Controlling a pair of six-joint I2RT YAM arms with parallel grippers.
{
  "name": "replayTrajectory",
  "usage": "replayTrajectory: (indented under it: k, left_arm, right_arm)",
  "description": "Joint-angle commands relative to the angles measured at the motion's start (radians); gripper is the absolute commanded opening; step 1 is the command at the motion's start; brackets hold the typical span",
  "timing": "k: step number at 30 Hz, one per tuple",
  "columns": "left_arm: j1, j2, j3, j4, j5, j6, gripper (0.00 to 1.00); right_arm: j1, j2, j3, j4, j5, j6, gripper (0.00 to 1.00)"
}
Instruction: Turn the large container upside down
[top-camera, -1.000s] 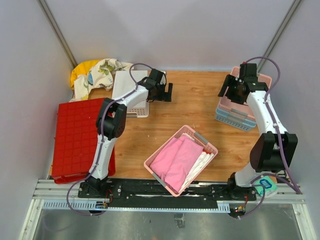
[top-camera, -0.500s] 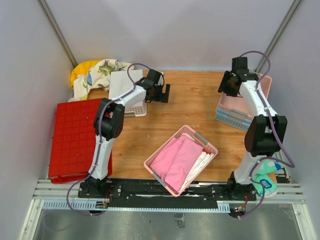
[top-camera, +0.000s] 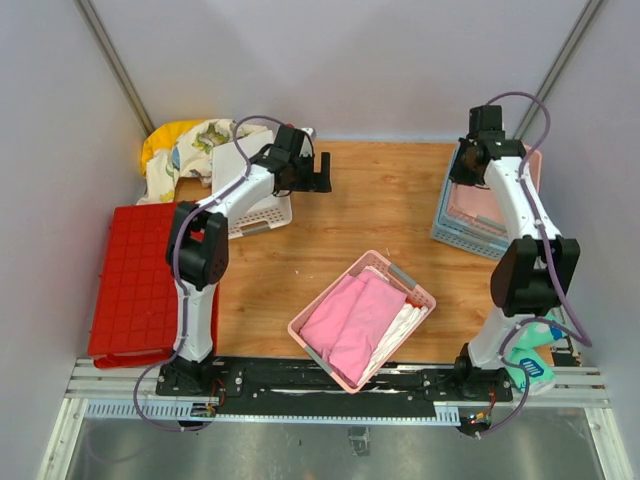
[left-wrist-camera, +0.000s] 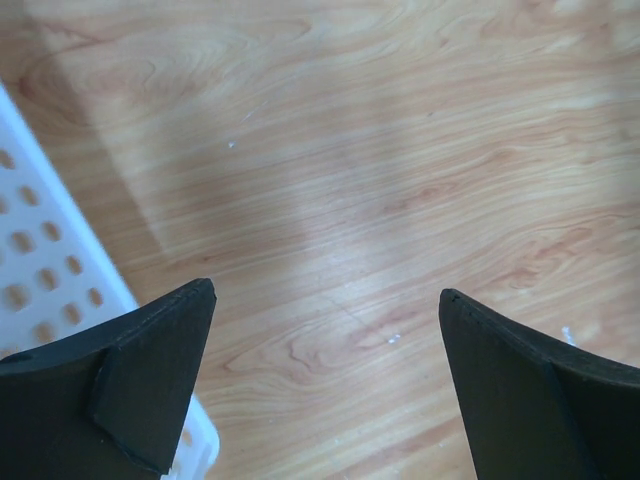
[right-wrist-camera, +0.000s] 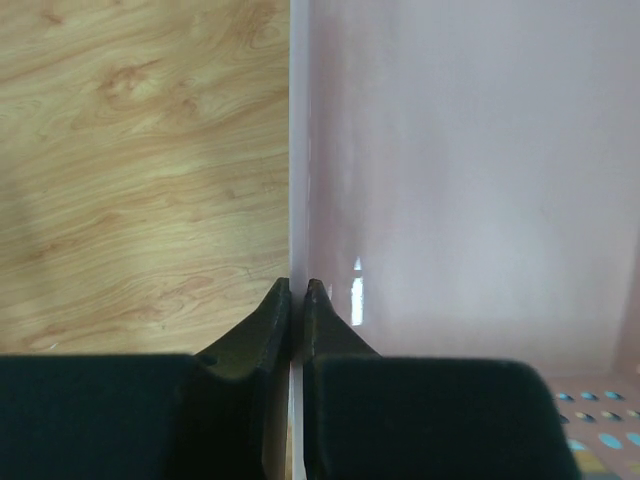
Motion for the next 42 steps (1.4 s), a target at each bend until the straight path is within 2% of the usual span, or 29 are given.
replayTrajectory:
  k: [1,6,11,14,16,18,23,27,32,37,42]
  left_arm:
    - [-0.02,-0.103,0.04,-0.013,0.068,-0.028,0.99]
    - [-0.037,-0.145,0.052,-0.017,0.111,-0.072,0.99]
    - [-0.037,-0.224,0.003,-0.007,0.12,-0.109,0.99]
    - [-0.037,-0.292,-0.035,0.001,0.101,-0.14,0.99]
    - [-0.033,-0.347,-0.057,0.0,0.072,-0.159,0.99]
    - [-0.021,-0.406,-0.091,0.005,0.041,-0.182,0.99]
    - [0.038,-0.579,-0.234,0.037,-0.056,-0.266,0.99]
    - [0.052,-0.701,-0.374,0.125,-0.099,-0.316,0.99]
    - [0.052,-0.726,-0.417,0.106,-0.085,-0.338,0.99]
    - [0.051,-0.743,-0.44,0.107,-0.071,-0.333,0.99]
    - [0.051,-0.732,-0.433,0.107,-0.05,-0.326,0.99]
  right_arm:
    - [0.02,-0.211,0.002,0.035,-0.029,0.009,0.01]
    - [0.053,-0.314,0.033,0.056,-0.071,0.018,0.0]
    - [0.108,-0.35,0.068,0.082,-0.138,0.017,0.01]
    - [0.119,-0.371,0.011,0.197,-0.323,0.05,0.01]
    - [0.124,-0.385,-0.06,0.378,-0.505,0.116,0.01]
    - [0.145,-0.382,-0.112,0.507,-0.626,0.199,0.01]
    - [0.238,-0.289,-0.115,0.676,-0.738,0.331,0.01]
    - [0.297,-0.164,-0.116,0.82,-0.718,0.435,0.01]
    - [0.335,0.045,-0.042,0.937,-0.756,0.607,0.01]
    - [0.324,0.127,-0.12,1.175,-0.793,0.812,0.01]
    - [0.276,0.137,-0.241,1.233,-0.811,0.905,0.01]
